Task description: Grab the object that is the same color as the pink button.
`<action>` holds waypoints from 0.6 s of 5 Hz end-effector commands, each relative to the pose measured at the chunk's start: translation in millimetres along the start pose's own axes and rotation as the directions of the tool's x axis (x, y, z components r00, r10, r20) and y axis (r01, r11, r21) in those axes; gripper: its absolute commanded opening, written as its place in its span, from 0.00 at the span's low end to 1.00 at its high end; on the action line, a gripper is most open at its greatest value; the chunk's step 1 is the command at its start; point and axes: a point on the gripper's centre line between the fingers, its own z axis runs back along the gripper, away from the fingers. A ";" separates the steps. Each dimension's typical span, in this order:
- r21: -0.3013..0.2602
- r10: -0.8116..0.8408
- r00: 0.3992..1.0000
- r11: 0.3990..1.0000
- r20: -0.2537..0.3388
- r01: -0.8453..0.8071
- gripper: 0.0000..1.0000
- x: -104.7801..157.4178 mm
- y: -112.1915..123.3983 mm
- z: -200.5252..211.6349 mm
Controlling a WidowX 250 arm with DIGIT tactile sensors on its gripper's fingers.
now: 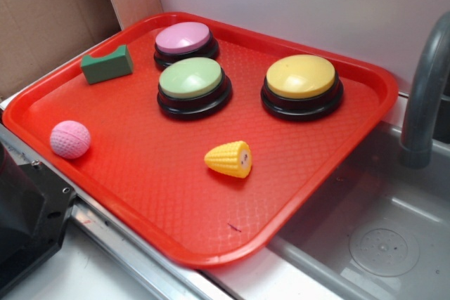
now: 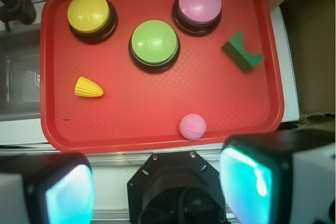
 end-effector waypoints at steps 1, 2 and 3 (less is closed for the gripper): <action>0.000 0.000 1.000 1.000 0.000 0.000 1.00 0.0 0.0 0.0; 0.013 0.016 0.999 1.000 -0.044 -0.016 1.00 0.4 26.4 -49.5; 0.078 0.006 0.998 0.997 -0.070 -0.001 1.00 -1.2 44.7 -94.7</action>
